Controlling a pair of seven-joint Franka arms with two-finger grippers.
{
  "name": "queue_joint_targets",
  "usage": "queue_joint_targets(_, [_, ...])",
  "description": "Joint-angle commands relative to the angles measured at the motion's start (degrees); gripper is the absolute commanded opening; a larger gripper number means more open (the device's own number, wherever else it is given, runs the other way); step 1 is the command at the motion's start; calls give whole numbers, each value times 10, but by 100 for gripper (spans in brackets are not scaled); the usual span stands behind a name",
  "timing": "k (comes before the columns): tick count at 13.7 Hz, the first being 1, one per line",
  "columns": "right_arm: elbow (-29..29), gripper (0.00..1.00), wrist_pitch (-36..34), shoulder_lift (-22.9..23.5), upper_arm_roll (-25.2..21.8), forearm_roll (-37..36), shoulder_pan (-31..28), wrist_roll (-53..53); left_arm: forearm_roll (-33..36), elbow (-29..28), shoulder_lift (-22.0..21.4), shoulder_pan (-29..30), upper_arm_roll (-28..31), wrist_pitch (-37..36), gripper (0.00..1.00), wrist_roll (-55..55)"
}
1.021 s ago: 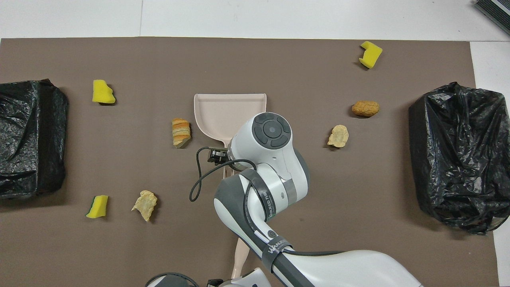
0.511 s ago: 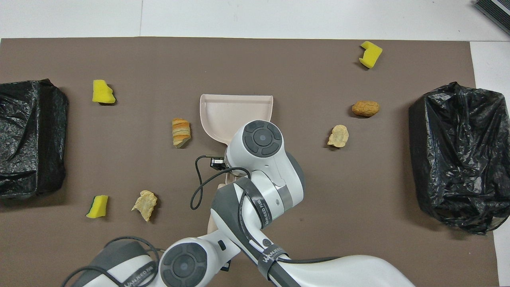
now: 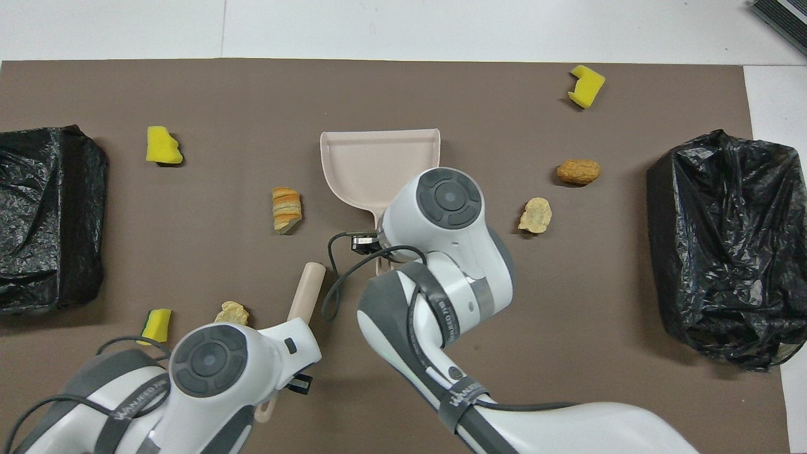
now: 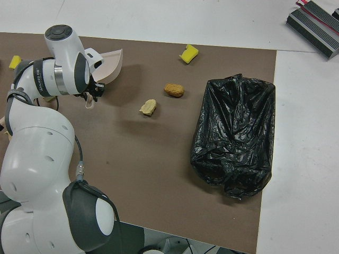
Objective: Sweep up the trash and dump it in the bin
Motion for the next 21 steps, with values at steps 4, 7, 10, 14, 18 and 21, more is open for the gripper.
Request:
queue_joint_targets(4, [-14,0,-62,-24,8,-130,-40,-278,13,229,208,137,-8,51,0,220])
queue_joint_targets(7, [-26,0,-77,-31,8,-141,-60,-380,22,359,314,188,-8,65,0,263])
queue_joint_targets(10, [-40,0,-78,-39,8,-143,-62,-499,57,454,397,214,-8,68,0,287])
queue_joint_targets(14, [-82,0,-48,-61,8,-173,-33,-545,70,527,459,242,-8,64,0,346])
queue_joint_targets(18, [-86,0,-43,-63,8,-207,-16,-546,81,452,428,216,-9,37,0,348])
queue_joint_targets(21, [-103,0,-46,-72,8,-207,-19,-551,79,407,386,192,-10,-32,0,339])
